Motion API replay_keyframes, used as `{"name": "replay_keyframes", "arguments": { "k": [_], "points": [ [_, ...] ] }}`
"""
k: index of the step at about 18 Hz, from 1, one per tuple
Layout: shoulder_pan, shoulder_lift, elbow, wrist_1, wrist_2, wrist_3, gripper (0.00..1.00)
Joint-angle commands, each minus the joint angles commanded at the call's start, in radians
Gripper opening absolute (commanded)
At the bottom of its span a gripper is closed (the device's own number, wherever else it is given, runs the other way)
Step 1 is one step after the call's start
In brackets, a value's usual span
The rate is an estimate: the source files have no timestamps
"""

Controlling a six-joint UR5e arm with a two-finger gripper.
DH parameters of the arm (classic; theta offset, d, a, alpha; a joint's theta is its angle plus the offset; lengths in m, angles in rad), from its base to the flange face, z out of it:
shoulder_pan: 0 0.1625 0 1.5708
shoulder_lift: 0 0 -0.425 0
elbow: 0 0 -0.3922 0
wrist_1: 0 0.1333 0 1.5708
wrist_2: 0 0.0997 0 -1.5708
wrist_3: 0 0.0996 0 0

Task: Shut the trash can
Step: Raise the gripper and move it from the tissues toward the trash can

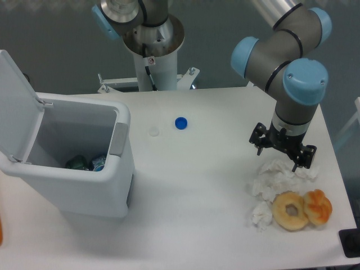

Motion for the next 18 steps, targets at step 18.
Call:
{"name": "replay_keyframes", "arguments": {
  "k": [18],
  "points": [
    [-0.011,0.119,-0.129,0.008,-0.011,-0.038,1.0]
  ]
}}
